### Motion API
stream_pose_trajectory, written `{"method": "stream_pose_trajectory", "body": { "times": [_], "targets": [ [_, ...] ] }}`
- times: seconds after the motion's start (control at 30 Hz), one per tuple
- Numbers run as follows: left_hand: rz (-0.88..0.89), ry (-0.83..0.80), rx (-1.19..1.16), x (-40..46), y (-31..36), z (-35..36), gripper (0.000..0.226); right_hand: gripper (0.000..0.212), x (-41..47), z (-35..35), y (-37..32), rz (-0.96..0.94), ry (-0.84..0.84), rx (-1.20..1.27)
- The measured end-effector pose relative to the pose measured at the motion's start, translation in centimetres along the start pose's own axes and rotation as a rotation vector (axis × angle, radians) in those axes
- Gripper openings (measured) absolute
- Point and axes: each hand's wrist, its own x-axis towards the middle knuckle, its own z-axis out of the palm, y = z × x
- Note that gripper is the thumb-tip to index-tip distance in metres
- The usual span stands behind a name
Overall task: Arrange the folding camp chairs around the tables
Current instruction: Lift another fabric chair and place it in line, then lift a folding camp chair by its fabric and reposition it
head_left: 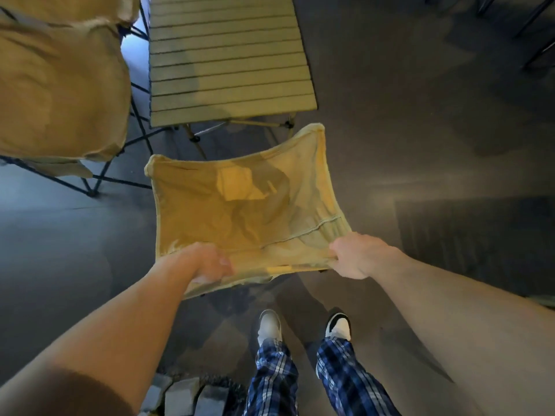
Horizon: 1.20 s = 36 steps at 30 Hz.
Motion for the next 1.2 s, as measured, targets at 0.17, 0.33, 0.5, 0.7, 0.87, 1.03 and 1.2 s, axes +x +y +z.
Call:
{"method": "stream_pose_trajectory", "body": {
  "times": [0.17, 0.33, 0.5, 0.7, 0.87, 1.03, 1.2],
  "targets": [
    [0.143, 0.232, -0.057, -3.8, 9.2, -10.1, 0.035, 0.025, -4.0, -7.0, 5.4, 0.012, 0.178, 0.172],
    [0.301, 0.376, 0.006, -6.4, 21.0, -20.7, 0.033, 0.025, -8.1, -12.9, 16.4, 0.08, 0.332, 0.255],
    [0.428, 0.465, 0.078, -9.0, 36.8, -29.3, 0.029, 0.03, -13.3, -17.9, 31.3, 0.196, 0.427, 0.323],
    [0.608, 0.486, 0.183, -12.3, 54.6, -35.1, 0.029, 0.026, -19.6, -21.9, 46.5, 0.353, 0.466, 0.382],
    [0.679, 0.516, 0.19, -12.9, 64.7, -39.2, 0.03, 0.021, -19.5, -26.3, 55.0, 0.374, 0.537, 0.45],
    [0.684, 0.591, 0.138, -9.6, 70.5, -46.8, 0.028, 0.021, -15.9, -33.2, 62.4, 0.334, 0.581, 0.466],
    [0.7, 0.662, 0.023, -4.9, 75.3, -59.2, 0.029, 0.019, -9.5, -44.5, 70.8, 0.307, 0.619, 0.437]
  ]
}}
